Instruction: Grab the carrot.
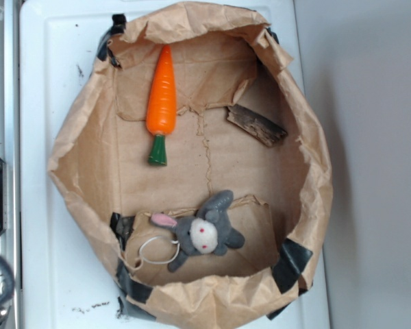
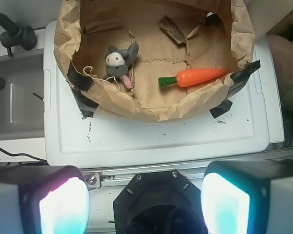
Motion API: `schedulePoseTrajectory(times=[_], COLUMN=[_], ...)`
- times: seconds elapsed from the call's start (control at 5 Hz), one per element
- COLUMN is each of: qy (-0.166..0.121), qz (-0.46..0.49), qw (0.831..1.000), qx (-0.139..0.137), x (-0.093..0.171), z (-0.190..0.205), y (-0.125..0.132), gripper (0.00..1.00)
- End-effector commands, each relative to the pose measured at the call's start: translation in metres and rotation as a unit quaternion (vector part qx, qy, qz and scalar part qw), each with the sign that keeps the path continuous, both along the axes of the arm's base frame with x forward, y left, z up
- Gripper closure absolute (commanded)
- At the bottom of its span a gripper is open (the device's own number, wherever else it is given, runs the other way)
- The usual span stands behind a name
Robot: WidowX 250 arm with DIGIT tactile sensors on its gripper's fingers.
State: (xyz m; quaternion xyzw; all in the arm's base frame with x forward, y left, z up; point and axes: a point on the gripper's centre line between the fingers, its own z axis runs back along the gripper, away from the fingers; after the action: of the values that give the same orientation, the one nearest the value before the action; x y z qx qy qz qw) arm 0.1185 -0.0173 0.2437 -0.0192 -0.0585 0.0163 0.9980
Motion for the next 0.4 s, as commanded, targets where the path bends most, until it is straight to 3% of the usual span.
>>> schedulePoseTrajectory(times=[0.0,0.2], qy=[0.0,-0.021], qz=[0.0,0.124], qw=[1.0,0.991], qx=[0.0,-0.034], x=[0.0,0.05], z=[0.0,-0.003], y=[0.0,-0.013], gripper=[0.0,0.0])
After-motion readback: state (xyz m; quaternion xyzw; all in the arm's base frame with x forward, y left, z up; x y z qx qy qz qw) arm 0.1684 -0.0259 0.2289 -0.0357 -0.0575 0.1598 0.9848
